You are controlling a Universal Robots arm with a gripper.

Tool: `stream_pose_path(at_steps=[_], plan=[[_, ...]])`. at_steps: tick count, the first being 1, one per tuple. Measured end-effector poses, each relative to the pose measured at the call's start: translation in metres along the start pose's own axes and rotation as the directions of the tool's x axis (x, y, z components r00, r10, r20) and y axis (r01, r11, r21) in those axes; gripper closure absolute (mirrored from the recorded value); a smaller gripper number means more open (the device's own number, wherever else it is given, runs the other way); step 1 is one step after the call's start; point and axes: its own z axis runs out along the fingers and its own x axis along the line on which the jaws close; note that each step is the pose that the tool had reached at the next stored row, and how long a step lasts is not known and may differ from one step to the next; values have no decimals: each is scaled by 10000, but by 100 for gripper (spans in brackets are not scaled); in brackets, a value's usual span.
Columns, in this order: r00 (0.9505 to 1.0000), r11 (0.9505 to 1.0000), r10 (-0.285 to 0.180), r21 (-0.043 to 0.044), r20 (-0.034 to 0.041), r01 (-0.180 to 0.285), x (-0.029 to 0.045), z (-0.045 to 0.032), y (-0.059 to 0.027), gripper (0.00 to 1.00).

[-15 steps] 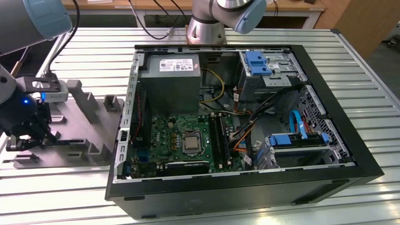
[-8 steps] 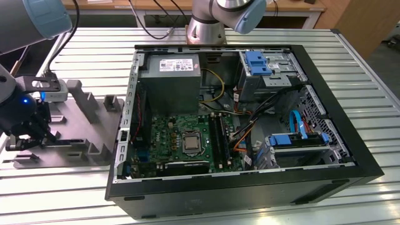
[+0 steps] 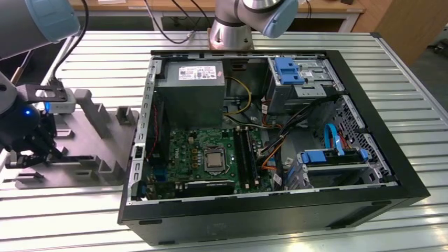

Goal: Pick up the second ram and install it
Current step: 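Pick up the second ram and move it above second insertion slot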

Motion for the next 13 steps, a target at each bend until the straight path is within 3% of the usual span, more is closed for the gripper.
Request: stream_pose_path(at_steps=[7,13], plan=[[10000,10000,0,5,4,0,-9,-183,2,89],[10000,10000,-1,5,5,1,-20,-413,4,89]])
